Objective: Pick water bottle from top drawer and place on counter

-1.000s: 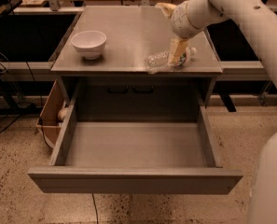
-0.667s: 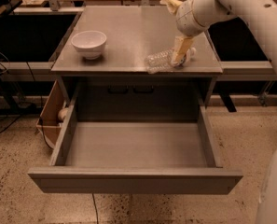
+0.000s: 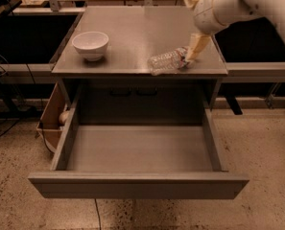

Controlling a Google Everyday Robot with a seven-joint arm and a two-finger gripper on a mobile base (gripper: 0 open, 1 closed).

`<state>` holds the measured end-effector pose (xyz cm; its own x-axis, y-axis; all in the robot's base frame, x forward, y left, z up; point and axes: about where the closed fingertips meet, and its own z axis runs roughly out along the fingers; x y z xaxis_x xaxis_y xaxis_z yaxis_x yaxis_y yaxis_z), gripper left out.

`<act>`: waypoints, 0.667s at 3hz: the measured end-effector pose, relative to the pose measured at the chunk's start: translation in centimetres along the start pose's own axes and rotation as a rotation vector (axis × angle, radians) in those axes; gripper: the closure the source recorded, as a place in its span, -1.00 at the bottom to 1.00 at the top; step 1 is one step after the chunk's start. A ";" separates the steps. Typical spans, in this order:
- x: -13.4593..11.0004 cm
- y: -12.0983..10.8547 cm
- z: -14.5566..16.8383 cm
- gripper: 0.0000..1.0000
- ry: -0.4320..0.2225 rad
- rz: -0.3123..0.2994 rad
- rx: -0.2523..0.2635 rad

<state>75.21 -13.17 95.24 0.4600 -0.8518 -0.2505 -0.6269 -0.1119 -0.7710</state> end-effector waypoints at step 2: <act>3.2 -1.8 -7.0 -1.00 0.035 0.012 0.143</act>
Offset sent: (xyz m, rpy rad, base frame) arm -0.0150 -0.0498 0.0429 0.0465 -0.1075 -0.0564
